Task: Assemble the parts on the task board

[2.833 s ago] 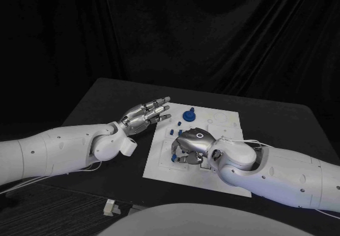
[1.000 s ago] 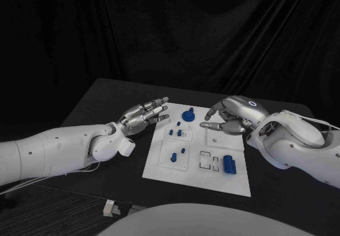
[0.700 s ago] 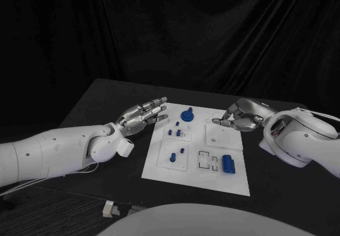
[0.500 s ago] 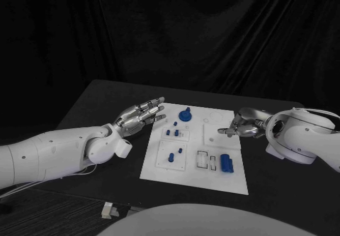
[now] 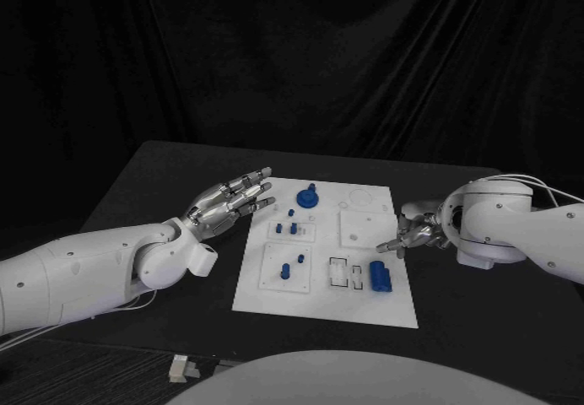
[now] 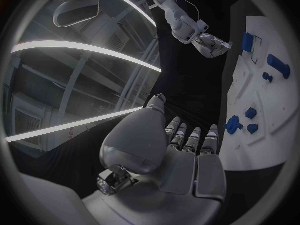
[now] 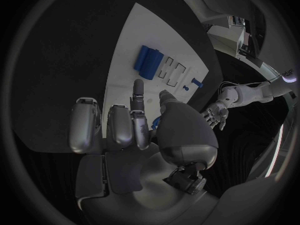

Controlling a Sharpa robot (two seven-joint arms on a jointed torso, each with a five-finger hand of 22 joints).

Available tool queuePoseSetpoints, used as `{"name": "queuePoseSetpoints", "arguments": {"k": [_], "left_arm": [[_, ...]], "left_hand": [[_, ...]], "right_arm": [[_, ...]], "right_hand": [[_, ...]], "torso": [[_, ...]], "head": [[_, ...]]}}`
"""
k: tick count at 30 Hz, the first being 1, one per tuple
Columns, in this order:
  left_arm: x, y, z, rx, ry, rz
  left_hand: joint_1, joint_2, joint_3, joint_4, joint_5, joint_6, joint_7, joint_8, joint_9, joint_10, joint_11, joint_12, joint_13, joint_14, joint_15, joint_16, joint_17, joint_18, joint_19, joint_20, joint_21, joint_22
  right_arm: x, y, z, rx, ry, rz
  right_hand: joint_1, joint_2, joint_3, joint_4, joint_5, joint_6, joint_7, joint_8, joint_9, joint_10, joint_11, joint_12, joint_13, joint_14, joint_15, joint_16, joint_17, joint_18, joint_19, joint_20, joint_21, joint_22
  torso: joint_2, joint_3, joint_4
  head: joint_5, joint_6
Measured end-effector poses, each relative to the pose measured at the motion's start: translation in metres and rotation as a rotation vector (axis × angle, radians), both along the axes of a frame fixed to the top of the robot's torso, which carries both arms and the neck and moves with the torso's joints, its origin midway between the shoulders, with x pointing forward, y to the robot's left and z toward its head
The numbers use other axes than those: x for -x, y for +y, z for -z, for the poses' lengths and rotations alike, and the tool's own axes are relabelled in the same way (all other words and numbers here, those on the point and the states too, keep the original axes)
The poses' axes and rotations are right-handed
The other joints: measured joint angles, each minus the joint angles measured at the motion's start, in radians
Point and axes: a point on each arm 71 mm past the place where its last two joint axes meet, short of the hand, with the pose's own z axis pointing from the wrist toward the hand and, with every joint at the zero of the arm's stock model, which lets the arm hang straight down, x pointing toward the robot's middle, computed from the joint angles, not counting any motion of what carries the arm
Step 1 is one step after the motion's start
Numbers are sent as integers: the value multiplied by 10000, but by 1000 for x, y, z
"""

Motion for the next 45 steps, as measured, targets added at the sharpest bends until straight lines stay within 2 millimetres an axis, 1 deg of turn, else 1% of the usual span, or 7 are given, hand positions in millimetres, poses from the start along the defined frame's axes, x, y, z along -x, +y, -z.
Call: {"name": "queuePoseSetpoints", "arguments": {"k": [5,19,29,31,33,36,45], "left_arm": [[0,0,0,6,-6,3],[-1,1,1,-15,-15,-27],[-1,0,1,-19,6,-10],[-1,1,1,-26,10,-15],[-1,1,2,-30,13,-18],[-1,1,2,-32,18,-17],[-1,0,2,-27,30,-2]], "left_hand": [[0,0,0,0,0,0,0,0,-1,0,0,19,0,0,0,0,-1,0,0,0,0,0],[0,0,0,0,35,0,0,0,-2,-1,-1,19,-2,0,0,0,-3,0,0,0,0,-2],[0,0,1,1,35,-1,0,0,-3,-1,-1,19,-3,0,0,0,-3,1,0,0,0,-2],[0,0,0,0,35,-1,0,0,-3,-1,-1,19,-3,0,0,0,-3,0,0,0,0,-3],[0,0,0,0,35,-1,0,0,-3,-1,-1,19,-3,0,0,0,-3,0,0,0,0,-3],[0,0,1,1,35,-1,0,0,-3,-1,-1,19,-3,0,0,0,-4,0,0,0,0,-3],[0,0,1,1,35,-1,0,0,-4,-6,3,19,-4,0,0,0,-4,0,0,0,0,-4]], "right_arm": [[2,2,6,251,265,-92],[7,8,17,349,435,-179],[11,17,26,217,464,-223],[12,19,28,193,478,-234],[13,21,30,170,489,-241],[13,23,32,151,502,-246],[14,30,38,249,492,-381]], "right_hand": [[-52,52,-41,-41,0,-99,91,-193,-81,0,0,0,0,0,0,-71,-55,0,0,0,0,-1],[71,173,-165,-166,-223,108,-39,-242,75,-1,1,0,0,0,-71,-29,45,0,35,-35,106,-2],[77,180,-192,-193,-223,158,-18,-200,121,-1,1,0,0,0,-70,-30,35,1,0,-70,106,-3],[110,212,-195,-195,-223,158,-18,-200,134,1,-72,0,0,0,-70,-30,13,1,0,-70,103,-3],[113,209,-221,-222,-223,158,-18,-200,165,1,-72,0,0,4,-136,-30,40,0,0,-70,39,-3],[184,148,-220,-304,-263,158,-18,-200,211,1,-72,0,0,4,-136,8,80,1,30,-111,38,-3],[483,235,-179,-541,-263,57,-70,-200,416,0,-72,0,1,-22,-162,7,9,0,-2,-143,-12,-4]], "torso": [[6,0,2],[3,0,5],[-1,0,5],[-1,0,5],[-1,0,5],[-1,0,5],[-4,1,5]], "head": [[-125,0],[-357,0],[-353,0],[-370,0],[-374,0],[-375,0],[-382,0]]}}
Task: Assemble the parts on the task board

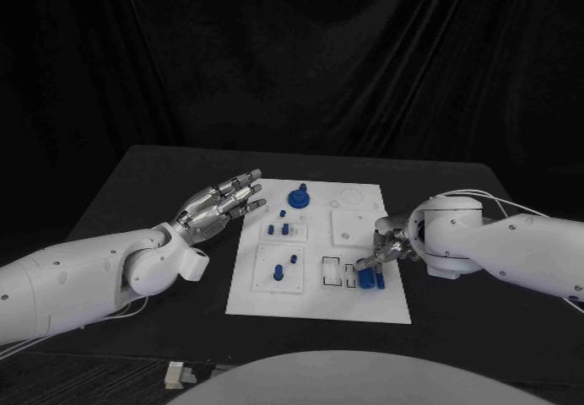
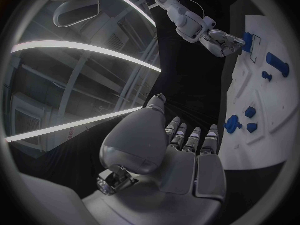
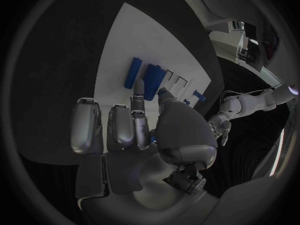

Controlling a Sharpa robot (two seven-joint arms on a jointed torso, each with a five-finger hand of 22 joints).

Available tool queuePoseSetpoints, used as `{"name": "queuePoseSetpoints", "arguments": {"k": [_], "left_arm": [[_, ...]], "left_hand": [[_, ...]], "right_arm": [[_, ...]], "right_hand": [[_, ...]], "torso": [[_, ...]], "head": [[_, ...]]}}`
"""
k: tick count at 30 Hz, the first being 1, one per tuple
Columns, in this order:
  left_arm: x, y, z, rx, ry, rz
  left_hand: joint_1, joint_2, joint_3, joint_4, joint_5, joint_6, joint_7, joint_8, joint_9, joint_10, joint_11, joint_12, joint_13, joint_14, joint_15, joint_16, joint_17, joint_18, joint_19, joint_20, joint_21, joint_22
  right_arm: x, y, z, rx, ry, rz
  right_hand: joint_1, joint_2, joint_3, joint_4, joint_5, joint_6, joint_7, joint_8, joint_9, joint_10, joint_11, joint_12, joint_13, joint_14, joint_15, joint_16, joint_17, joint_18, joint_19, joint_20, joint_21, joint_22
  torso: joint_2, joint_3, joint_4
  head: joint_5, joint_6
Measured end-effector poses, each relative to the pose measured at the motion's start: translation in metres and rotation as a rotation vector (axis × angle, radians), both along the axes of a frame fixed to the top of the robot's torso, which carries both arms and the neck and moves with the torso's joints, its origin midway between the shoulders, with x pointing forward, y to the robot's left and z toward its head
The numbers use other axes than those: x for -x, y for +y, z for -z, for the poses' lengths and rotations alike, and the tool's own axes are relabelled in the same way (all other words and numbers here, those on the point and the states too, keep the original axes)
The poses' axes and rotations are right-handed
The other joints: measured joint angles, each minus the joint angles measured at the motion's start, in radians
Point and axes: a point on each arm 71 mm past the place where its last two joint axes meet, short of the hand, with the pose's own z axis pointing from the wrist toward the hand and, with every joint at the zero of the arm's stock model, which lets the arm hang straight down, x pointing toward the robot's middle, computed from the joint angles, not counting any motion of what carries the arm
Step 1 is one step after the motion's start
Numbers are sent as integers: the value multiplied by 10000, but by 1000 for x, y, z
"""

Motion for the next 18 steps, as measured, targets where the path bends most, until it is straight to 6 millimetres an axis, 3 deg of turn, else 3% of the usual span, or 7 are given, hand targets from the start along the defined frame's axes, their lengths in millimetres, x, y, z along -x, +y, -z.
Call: {"name": "queuePoseSetpoints", "arguments": {"k": [7,18], "left_arm": [[0,0,0,-2,13,7],[0,0,1,-3,36,28]], "left_hand": [[0,0,0,0,0,0,0,0,0,-34,33,0,0,0,0,0,-1,0,0,0,0,0],[0,0,0,0,0,-36,36,0,-1,-34,32,0,-1,0,0,0,-1,0,0,0,0,-14]], "right_arm": [[3,3,6,122,53,-139],[4,10,9,196,-104,-351]], "right_hand": [[88,44,-25,-110,49,-135,37,-52,83,0,1,0,0,0,1,0,-117,0,0,0,-125,0],[305,122,104,-406,514,-514,125,-254,304,1,7,-39,0,0,8,-1,-207,-1,0,0,-194,0]], "torso": [[0,0,0],[2,-1,0]], "head": [[28,0],[-5,0]]}}
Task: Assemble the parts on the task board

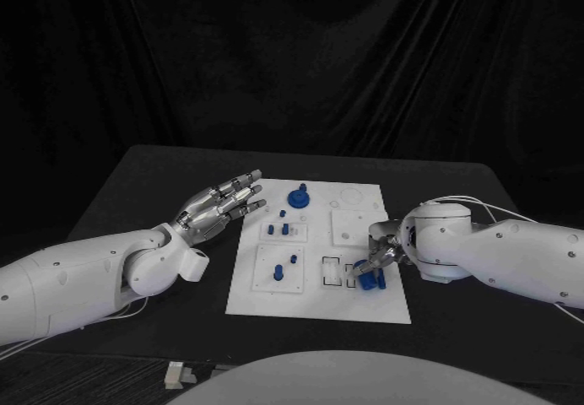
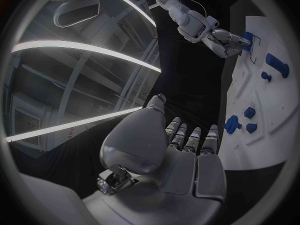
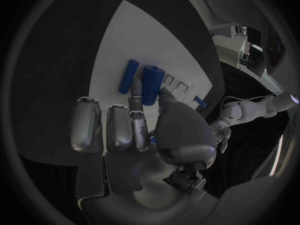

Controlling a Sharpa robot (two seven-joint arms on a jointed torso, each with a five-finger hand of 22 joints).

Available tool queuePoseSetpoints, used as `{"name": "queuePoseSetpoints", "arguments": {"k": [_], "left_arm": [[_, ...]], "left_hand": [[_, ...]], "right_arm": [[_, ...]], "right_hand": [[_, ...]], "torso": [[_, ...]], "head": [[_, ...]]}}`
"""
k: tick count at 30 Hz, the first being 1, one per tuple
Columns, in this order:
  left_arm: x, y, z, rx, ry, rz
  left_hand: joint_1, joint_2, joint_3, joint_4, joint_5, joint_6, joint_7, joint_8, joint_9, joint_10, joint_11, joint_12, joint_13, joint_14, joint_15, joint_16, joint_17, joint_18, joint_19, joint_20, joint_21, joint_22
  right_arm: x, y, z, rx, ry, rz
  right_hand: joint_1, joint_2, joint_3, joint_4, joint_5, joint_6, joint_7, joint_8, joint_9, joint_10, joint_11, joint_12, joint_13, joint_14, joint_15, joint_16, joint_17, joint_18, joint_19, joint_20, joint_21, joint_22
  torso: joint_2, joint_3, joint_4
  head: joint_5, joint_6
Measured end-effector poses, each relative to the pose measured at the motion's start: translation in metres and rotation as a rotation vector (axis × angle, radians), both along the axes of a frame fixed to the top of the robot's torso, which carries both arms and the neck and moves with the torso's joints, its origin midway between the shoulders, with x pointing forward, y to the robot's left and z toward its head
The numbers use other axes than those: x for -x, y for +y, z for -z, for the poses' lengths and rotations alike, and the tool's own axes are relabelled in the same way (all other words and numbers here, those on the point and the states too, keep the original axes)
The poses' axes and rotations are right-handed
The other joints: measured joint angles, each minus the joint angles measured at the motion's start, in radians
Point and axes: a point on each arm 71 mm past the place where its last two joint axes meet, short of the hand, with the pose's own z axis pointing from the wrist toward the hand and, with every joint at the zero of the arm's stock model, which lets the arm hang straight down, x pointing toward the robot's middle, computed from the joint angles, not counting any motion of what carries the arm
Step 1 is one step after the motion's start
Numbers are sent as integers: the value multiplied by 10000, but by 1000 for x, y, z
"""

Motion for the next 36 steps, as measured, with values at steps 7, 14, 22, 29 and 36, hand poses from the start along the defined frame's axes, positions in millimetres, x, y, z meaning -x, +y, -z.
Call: {"name": "queuePoseSetpoints", "arguments": {"k": [7,14,22,29,36], "left_arm": [[0,-1,0,5,24,34],[0,-1,1,-13,52,45],[0,-1,1,-24,72,53],[0,-1,2,-34,88,59],[0,-1,2,-40,105,71]], "left_hand": [[0,0,29,-29,0,0,0,0,-1,0,0,0,0,0,0,0,0,0,0,0,0,0],[0,0,29,-29,0,0,0,0,-1,0,0,0,0,0,0,0,-1,0,0,0,0,0],[0,0,29,-28,0,0,0,0,-1,0,0,0,-1,0,0,0,-1,0,0,0,0,1],[0,0,28,-28,40,0,0,0,-1,0,-1,0,-1,0,0,0,-1,1,0,0,0,1],[0,0,28,-28,40,0,0,0,-1,0,-1,0,-1,0,0,0,-1,0,0,0,0,1]], "right_arm": [[-1,2,-1,-76,-160,29],[-1,1,0,-342,-198,326],[6,-12,4,-1117,288,1398],[12,-21,3,-1916,763,2424],[14,-23,2,-2410,1047,3013]], "right_hand": [[401,-30,23,-216,894,-554,156,-313,120,-33,43,-49,0,-1,37,0,-80,0,0,0,-42,0],[870,-454,320,82,4679,-605,141,-206,447,-33,106,-87,0,2,109,-1,-95,1,0,0,-42,0],[676,-669,991,754,4794,-762,126,291,1197,-28,102,-87,0,45,98,35,-30,0,0,1,4,-1],[326,-873,1018,781,6628,-1124,156,470,1621,-28,99,-87,0,59,85,39,-93,0,0,1,4,-1],[132,-859,1019,780,6666,-1335,161,640,1869,-28,96,-117,0,60,85,39,-125,0,-1,1,4,-1]], "torso": [[1,0,0],[2,1,0],[2,3,-1],[-3,3,-2],[-4,3,-5]], "head": [[-1,0],[6,0],[49,0],[66,0],[76,0]]}}
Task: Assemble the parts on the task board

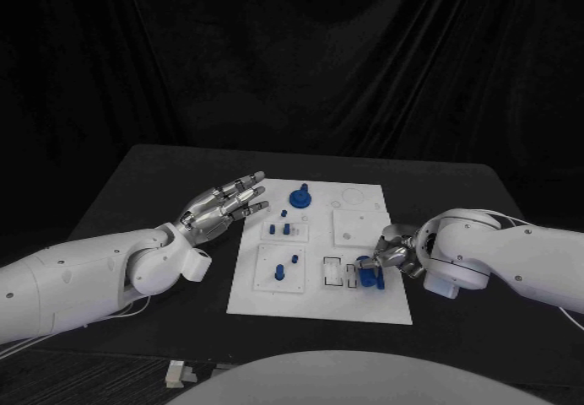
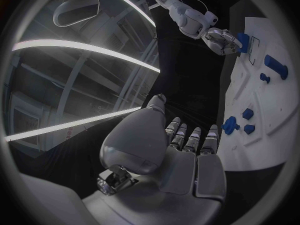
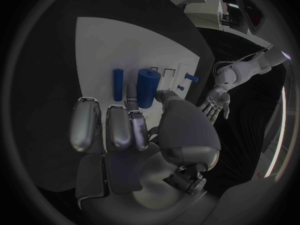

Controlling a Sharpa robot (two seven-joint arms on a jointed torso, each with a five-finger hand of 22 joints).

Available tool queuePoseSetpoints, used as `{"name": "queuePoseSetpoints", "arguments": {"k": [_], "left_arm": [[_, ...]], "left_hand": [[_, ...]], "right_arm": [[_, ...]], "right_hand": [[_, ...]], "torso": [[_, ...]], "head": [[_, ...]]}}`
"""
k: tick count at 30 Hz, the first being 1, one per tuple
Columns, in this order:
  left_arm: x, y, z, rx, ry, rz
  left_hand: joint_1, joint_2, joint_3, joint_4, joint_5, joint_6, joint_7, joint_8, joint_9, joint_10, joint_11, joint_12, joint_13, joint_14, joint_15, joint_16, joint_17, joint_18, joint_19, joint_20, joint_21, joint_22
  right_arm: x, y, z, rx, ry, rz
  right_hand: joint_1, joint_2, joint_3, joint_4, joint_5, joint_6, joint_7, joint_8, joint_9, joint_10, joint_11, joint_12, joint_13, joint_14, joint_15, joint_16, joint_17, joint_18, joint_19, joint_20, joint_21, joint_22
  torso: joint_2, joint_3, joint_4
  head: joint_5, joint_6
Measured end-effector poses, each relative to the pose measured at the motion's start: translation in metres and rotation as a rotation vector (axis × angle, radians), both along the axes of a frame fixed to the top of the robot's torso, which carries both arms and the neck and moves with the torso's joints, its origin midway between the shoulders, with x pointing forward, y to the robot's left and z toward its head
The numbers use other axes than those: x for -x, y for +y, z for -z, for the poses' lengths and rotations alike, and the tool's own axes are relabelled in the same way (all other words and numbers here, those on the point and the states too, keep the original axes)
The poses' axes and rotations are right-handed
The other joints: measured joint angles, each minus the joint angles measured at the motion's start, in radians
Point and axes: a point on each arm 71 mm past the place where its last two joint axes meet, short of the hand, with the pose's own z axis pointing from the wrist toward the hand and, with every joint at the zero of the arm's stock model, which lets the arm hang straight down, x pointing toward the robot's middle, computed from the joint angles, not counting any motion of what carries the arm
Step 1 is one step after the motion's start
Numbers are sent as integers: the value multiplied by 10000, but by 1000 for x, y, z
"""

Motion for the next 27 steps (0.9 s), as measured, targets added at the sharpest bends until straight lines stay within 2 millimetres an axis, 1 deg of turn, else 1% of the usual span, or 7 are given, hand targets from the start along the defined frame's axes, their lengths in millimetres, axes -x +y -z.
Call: {"name": "queuePoseSetpoints", "arguments": {"k": [4,9,11,16,18,20,27], "left_arm": [[0,0,0,-6,11,5],[0,0,0,-14,21,8],[0,0,0,-19,25,6],[0,1,1,-27,36,6],[0,1,1,-28,41,10],[0,1,1,-29,45,12],[1,1,1,-26,55,23]], "left_hand": [[0,0,0,0,0,0,0,0,0,0,0,0,0,0,0,0,0,1,0,0,0,0],[39,39,29,-29,0,0,0,0,0,0,0,0,0,0,0,0,0,0,0,0,0,-10],[39,39,29,-29,0,0,0,0,0,0,0,0,0,0,0,0,0,0,0,0,0,-10],[39,39,29,-29,0,0,0,0,0,8,7,0,-1,0,0,0,0,0,0,0,0,-10],[39,39,29,-29,0,0,0,0,0,20,90,0,0,0,0,0,0,0,0,0,0,-10],[39,39,29,-28,0,0,0,0,0,22,93,0,0,0,0,0,0,0,0,0,0,-10],[39,39,28,-28,0,0,0,0,-1,23,94,0,0,0,0,0,8,0,0,0,0,-43]], "right_arm": [[1,0,0,-237,153,279],[1,0,-3,-475,228,526],[0,1,-5,-568,201,582],[-1,11,-10,-776,163,534],[-2,17,-10,-845,189,451],[-2,21,-10,-884,210,399],[-6,33,-8,-929,260,225]], "right_hand": [[-39,39,1,-1,-379,-120,-14,137,182,9,-9,0,0,1,-1,0,-33,0,0,0,0,0],[-138,85,32,-29,-838,-274,21,147,311,10,-10,0,0,2,-1,0,-79,0,0,0,-42,0],[-161,78,164,-175,-917,-289,33,148,312,10,-10,1,0,1,-1,0,-79,0,0,0,-42,-1],[-212,128,150,-210,-1064,-403,47,149,311,10,-10,1,0,1,-1,0,-79,0,0,0,-42,8],[-214,130,151,-211,-1109,-433,71,149,311,9,-10,1,0,1,-1,0,-85,0,0,0,-42,7],[-332,145,489,-549,-1261,-537,73,148,312,9,-9,-49,0,0,0,0,-112,0,0,0,-42,7],[-438,225,647,-707,-1820,-748,134,180,394,43,26,-49,0,-22,23,-1,-126,1,36,36,-42,6]], "torso": [[-2,0,0],[-5,-1,0],[-5,-1,0],[3,-2,0],[5,-2,0],[6,-2,0],[-1,-3,3]], "head": [[7,0],[47,0],[47,0],[-70,0],[-99,0],[-107,0],[-69,0]]}}
